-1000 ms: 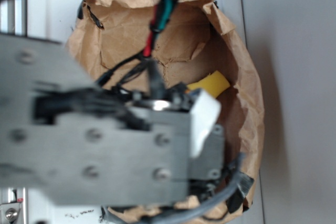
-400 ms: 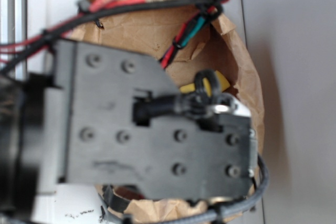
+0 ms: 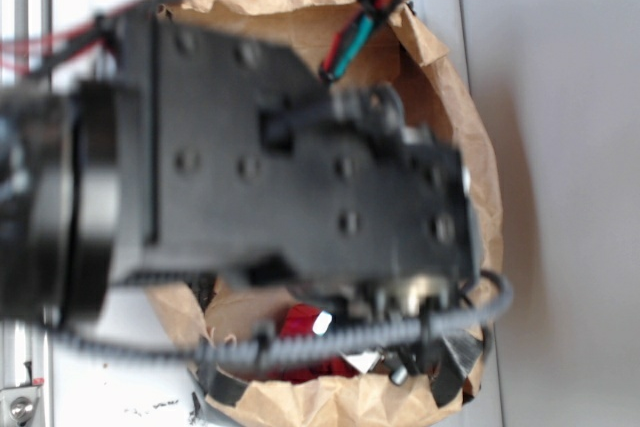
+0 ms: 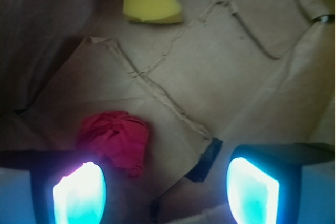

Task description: Grab the red paper.

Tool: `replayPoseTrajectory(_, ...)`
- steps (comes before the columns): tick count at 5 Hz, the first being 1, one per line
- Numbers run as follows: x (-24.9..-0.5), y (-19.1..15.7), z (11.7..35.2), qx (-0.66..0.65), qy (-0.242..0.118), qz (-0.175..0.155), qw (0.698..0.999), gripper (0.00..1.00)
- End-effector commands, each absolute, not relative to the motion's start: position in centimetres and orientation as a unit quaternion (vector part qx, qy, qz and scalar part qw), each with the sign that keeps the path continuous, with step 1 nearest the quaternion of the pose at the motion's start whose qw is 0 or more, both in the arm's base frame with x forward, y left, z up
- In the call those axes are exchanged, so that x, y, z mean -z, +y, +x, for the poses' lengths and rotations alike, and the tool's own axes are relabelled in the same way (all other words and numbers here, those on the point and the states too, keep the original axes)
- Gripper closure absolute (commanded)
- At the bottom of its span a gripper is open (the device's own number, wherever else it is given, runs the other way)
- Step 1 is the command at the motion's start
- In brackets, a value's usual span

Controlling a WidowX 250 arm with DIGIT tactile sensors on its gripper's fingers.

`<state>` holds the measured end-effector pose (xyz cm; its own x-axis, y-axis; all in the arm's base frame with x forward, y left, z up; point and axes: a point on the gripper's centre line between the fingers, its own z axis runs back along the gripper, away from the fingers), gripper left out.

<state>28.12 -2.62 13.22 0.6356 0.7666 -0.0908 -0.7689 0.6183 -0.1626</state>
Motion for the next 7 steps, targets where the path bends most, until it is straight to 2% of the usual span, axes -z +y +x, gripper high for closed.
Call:
replayPoseTrajectory(1, -14.6, -1.5, 28.2, -0.438, -0.009, -0.132, 0.889, 0.0)
replayPoseTrajectory(5, -14.6, -1.5, 28.2, -0.438, -0.009, -0.132, 0.889, 0.0)
replayPoseTrajectory(6, -13.6, -1.1, 27.5, -0.45, -0.012, -0.185, 0.874, 0.0)
replayPoseTrajectory(7, -12.6, -1.2, 27.4, -0.453, -0.031, -0.206, 0.867, 0.0)
